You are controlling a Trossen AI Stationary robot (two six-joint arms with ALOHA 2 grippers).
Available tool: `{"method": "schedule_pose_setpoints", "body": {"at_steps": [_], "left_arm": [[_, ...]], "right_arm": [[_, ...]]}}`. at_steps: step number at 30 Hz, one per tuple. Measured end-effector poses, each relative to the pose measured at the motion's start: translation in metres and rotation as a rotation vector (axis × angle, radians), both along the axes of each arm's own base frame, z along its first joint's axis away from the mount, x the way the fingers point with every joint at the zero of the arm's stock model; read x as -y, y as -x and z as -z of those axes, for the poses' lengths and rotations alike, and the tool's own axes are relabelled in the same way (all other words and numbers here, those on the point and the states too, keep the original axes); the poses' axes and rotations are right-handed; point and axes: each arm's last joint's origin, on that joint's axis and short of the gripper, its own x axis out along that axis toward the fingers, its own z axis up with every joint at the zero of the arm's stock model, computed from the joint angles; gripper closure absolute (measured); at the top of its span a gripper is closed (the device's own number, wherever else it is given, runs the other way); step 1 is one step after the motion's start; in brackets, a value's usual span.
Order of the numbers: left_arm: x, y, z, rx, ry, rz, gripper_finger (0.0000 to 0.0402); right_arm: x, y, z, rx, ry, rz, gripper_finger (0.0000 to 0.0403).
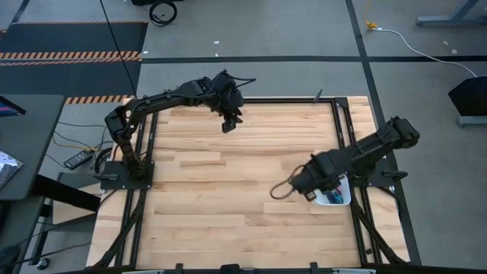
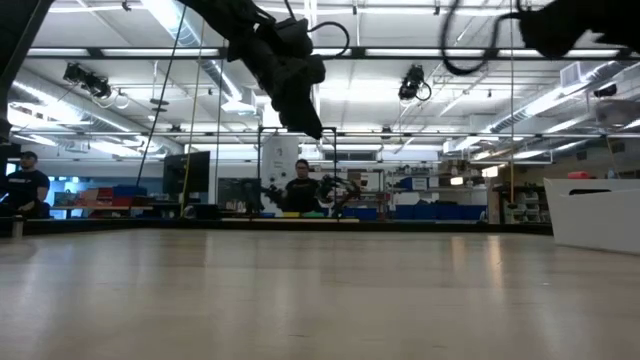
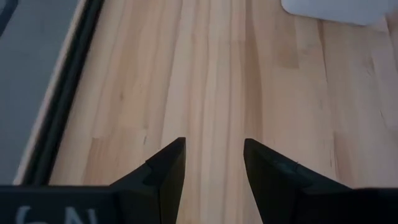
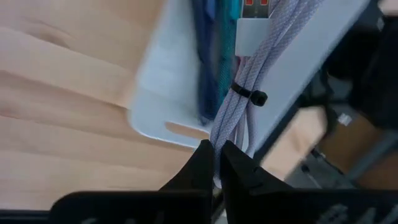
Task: Pick and place USB-C Cables
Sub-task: Put the white charger cable into the white bin, then move the white bin to the center of the table
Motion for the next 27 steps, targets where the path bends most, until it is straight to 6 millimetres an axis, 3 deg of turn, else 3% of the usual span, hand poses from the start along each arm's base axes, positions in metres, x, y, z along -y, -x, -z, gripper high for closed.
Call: {"method": "schedule_pose_setpoints", "body": {"at_steps": [7,19,27], "left_arm": [[0.000,-0.005,0.008,-0.014,0.005,0.006,0.0230],[0.004,-0.009,0.007,0.004,0.016,-0.009,0.0230],[0.005,-0.009,0.007,0.004,0.015,-0.005,0.0230]], "right_arm": [[-0.017,0.018,0.016,-0.063,0.042,-0.074,0.0360],[-0.024,0.020,0.019,0.006,0.134,-0.152,0.0279],[-0.023,0.019,0.019,0.037,0.194,-0.171,0.0262]]}}
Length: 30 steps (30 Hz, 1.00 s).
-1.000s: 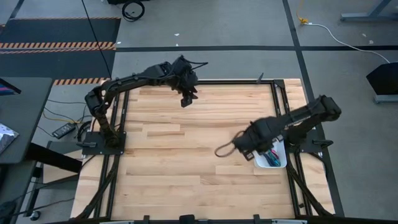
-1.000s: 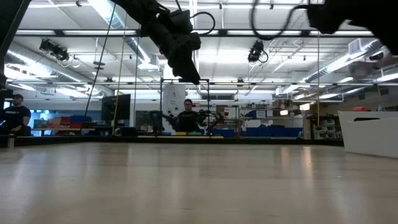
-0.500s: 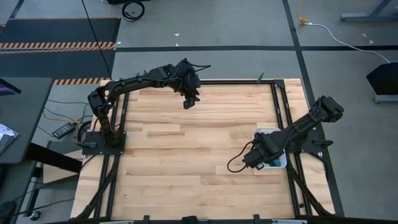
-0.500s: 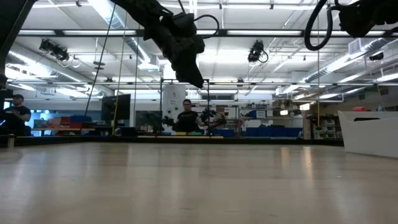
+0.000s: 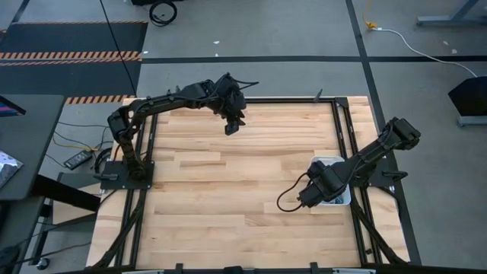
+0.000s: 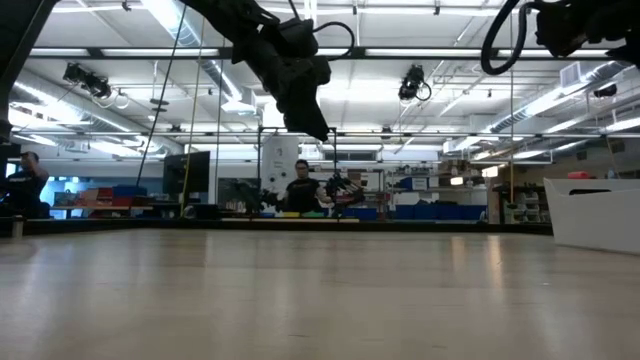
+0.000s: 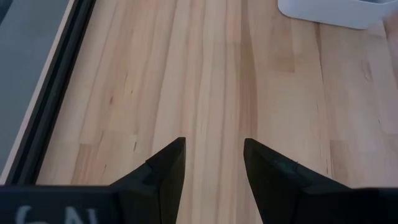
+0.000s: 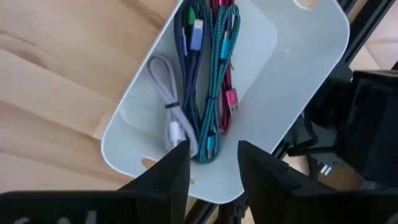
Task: Pick and place USB-C Cables
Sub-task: Move the white bin to the center of the table
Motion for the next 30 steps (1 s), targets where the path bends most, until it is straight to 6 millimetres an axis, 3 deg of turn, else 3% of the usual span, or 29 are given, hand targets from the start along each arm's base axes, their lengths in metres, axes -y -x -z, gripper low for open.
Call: {"method": "schedule_pose_setpoints", "body": {"at_steps": [7,13,16,18,21,24,30], "left_arm": [[0.000,0.000,0.000,0.000,0.007,-0.007,0.0230],[0.007,-0.010,0.012,0.005,0.085,0.041,0.0230],[0.014,-0.022,0.011,0.124,0.106,0.188,0.0230],[0.022,-0.032,0.000,0.280,0.164,0.300,0.0230],[0.043,-0.047,-0.022,0.489,0.261,0.482,0.0230],[0.081,-0.063,-0.038,0.621,0.258,0.610,0.0230],[0.146,-0.083,-0.061,0.838,0.100,0.515,0.0230]], "right_arm": [[0.002,-0.005,0.000,0.101,0.120,-0.065,0.0263],[-0.007,-0.019,0.005,0.388,0.330,-0.294,0.0263],[-0.017,-0.022,0.011,0.492,0.387,-0.404,0.0263],[-0.026,-0.022,0.015,0.567,0.419,-0.472,0.0263],[-0.041,-0.019,0.013,0.685,0.505,-0.549,0.0263],[-0.062,-0.012,0.007,0.837,0.575,-0.617,0.0263],[-0.101,0.013,-0.013,1.076,0.520,-0.765,0.0263]]}}
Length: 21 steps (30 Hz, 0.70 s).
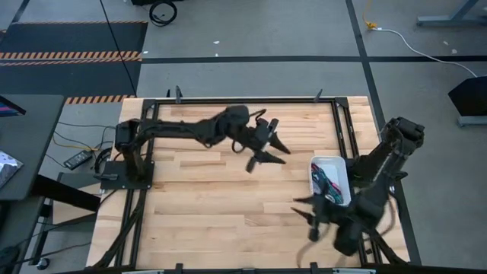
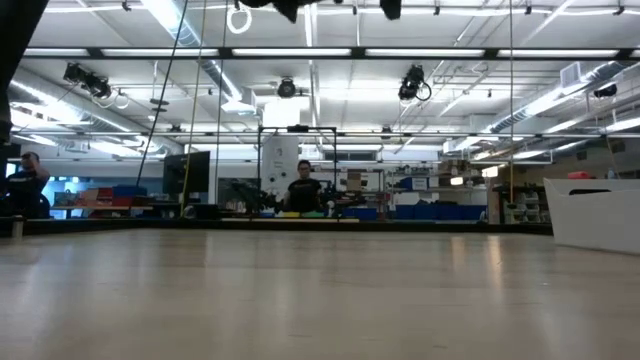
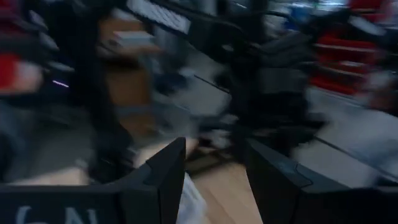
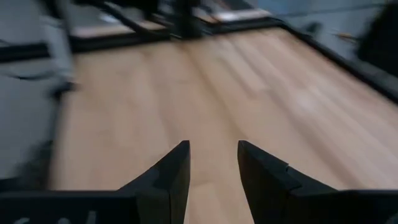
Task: Pick and place USB-C Cables
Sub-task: Move the white bin to the center of the table
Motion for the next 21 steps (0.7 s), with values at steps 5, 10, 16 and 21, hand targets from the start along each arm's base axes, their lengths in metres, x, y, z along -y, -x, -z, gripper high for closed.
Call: {"method": "schedule_pose_setpoints", "body": {"at_steps": [5,10,16,21], "left_arm": [[0.031,-0.004,-0.017,0.175,-0.020,-0.200,0.0230],[0.046,-0.002,-0.039,0.161,-0.042,-0.325,0.0230],[0.062,0.014,-0.073,-0.153,-0.229,-0.426,0.0230],[0.081,0.037,-0.097,-0.250,-0.192,-0.288,0.0230]], "right_arm": [[-0.022,0.025,-0.018,0.090,-0.012,-0.158,0.0263],[-0.018,0.039,-0.027,0.129,0.126,-0.168,0.0263],[0.017,0.041,-0.037,0.076,0.202,-0.100,0.0268],[0.044,0.040,-0.044,0.015,0.255,-0.050,0.0272]]}}
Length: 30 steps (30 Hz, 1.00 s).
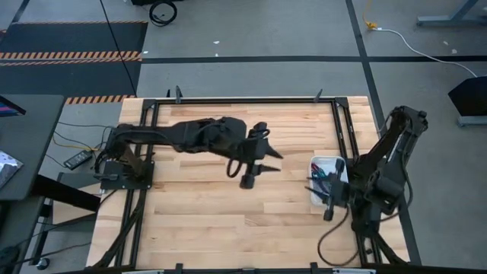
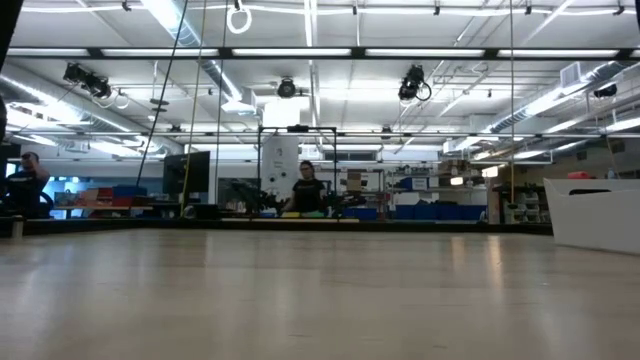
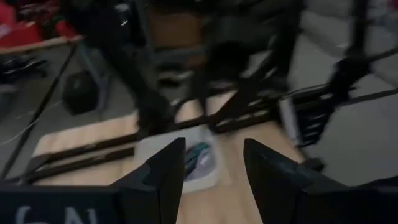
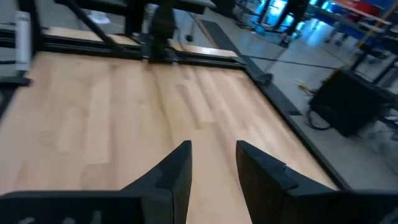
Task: Pick and place USB-C Cables
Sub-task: Move the white bin to the center of the table
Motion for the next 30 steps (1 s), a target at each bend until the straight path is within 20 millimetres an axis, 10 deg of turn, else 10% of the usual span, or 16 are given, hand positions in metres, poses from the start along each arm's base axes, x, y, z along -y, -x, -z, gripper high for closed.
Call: {"method": "schedule_pose_setpoints", "body": {"at_steps": [12,19,30], "left_arm": [[0.044,0.084,-0.022,-0.049,-0.120,-0.262,0.0294],[0.058,0.124,0.023,-0.002,-0.104,-0.310,0.0327],[0.026,0.222,0.075,0.291,0.088,-0.278,0.0347]], "right_arm": [[0.074,-0.041,-0.008,-0.326,-0.137,0.064,0.0275],[0.103,-0.077,-0.019,-0.285,-0.247,-0.134,0.0276],[0.116,-0.013,-0.063,-0.037,-0.328,-0.156,0.0276]]}}
